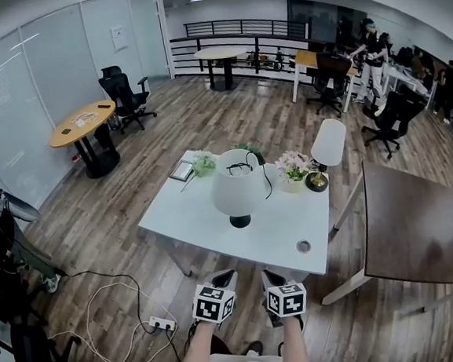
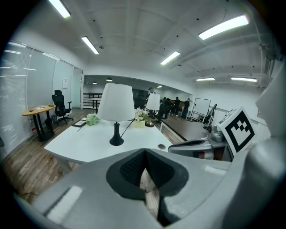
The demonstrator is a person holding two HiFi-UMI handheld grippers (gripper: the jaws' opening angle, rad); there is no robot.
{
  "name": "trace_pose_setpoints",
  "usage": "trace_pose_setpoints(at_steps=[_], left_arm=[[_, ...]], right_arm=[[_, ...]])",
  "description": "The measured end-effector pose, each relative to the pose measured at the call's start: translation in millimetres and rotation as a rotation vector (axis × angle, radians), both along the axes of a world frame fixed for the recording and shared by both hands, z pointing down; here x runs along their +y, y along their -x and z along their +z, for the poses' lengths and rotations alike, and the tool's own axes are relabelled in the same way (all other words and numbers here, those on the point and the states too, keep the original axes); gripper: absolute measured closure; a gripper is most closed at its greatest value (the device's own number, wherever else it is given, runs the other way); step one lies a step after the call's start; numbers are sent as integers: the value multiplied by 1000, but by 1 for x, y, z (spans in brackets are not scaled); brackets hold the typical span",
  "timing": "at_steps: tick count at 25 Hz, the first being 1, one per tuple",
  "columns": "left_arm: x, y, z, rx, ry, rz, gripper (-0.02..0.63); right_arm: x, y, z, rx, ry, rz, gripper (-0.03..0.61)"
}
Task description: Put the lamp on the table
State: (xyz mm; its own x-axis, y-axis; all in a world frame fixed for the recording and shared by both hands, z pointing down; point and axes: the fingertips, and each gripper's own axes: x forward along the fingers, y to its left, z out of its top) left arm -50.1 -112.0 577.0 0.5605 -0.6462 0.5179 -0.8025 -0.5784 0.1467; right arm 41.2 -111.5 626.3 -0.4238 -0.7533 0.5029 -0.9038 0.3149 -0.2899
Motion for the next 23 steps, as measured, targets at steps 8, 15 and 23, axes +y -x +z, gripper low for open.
trace_pose_setpoints(at_steps=[8,15,23], left_arm=[[-3,-6,-2,1,-11,6,614],[-9,-5,-4,-3,-19,1,614],[-15,-12,-5,-9,-21,12,614]], right_arm=[[-4,-2,-2,2,-8,-7,554],[-9,0,-3,-2,-17,-23,555],[-13,-8,-3,-4,-16,-18,555]])
